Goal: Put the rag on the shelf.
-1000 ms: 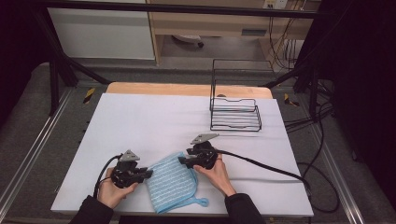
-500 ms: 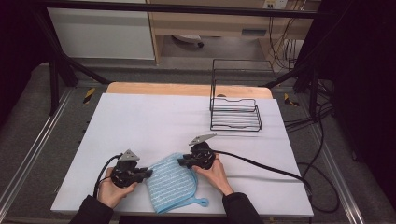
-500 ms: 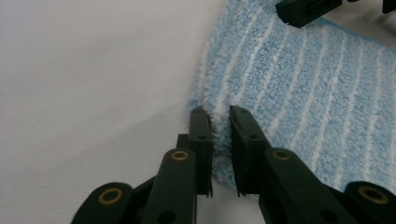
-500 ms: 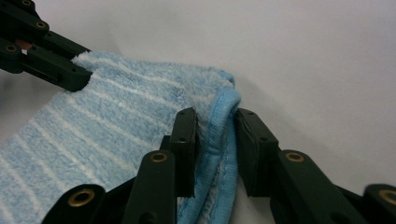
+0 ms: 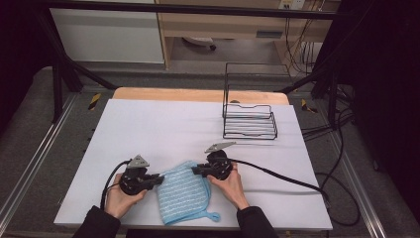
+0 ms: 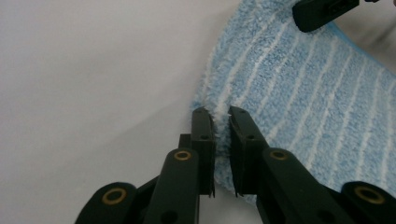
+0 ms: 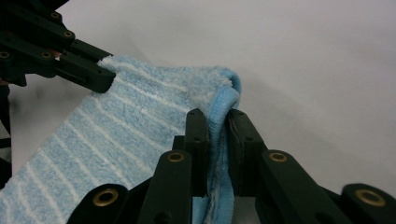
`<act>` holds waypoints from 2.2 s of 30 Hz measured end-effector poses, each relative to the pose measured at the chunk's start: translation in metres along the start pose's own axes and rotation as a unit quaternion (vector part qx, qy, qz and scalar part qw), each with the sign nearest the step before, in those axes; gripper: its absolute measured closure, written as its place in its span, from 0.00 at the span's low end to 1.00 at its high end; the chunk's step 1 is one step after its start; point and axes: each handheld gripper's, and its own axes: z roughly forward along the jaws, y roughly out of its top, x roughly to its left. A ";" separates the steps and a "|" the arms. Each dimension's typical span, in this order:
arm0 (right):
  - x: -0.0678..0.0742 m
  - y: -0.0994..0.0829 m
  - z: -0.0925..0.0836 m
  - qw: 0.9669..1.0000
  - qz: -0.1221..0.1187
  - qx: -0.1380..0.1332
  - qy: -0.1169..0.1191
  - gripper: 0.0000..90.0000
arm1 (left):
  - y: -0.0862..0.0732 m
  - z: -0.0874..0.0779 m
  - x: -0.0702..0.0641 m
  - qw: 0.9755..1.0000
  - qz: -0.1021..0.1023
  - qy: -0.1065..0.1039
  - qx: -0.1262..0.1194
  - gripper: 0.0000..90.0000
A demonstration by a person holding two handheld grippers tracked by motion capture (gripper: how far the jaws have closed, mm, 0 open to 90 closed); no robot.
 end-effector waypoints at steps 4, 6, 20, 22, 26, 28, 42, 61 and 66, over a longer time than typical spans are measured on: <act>-0.004 -0.002 -0.011 1.000 0.008 -0.009 -0.017 0.89 | 0.011 0.010 -0.001 1.000 0.009 0.001 -0.007 0.90; -0.006 -0.002 -0.016 0.999 0.011 -0.013 -0.027 0.89 | 0.019 0.017 -0.002 1.000 0.011 0.006 -0.014 0.90; -0.015 -0.009 -0.026 0.994 0.036 -0.028 -0.101 0.89 | 0.043 0.050 -0.001 0.999 0.011 0.026 -0.023 0.88; -0.017 -0.011 -0.025 0.993 0.041 -0.027 -0.105 0.89 | 0.043 0.050 0.001 0.999 0.007 0.028 -0.028 0.84; -0.018 -0.015 -0.024 0.992 0.043 -0.023 -0.112 0.88 | 0.044 0.044 0.002 0.999 -0.004 0.034 -0.040 0.67; -0.018 -0.015 -0.023 0.992 0.040 -0.024 -0.114 0.86 | 0.043 0.039 0.004 0.998 -0.015 0.038 -0.046 0.62; -0.020 -0.011 -0.036 0.992 0.025 -0.067 -0.108 0.38 | 0.041 0.051 0.008 0.994 -0.099 0.031 -0.033 0.71; -0.041 -0.011 -0.006 0.995 0.043 -0.033 -0.089 0.56 | 0.040 0.056 0.002 0.997 -0.063 0.033 -0.017 0.88; -0.039 -0.012 -0.005 0.995 0.046 -0.032 -0.080 0.66 | 0.039 0.056 0.002 0.998 -0.055 0.032 -0.018 0.88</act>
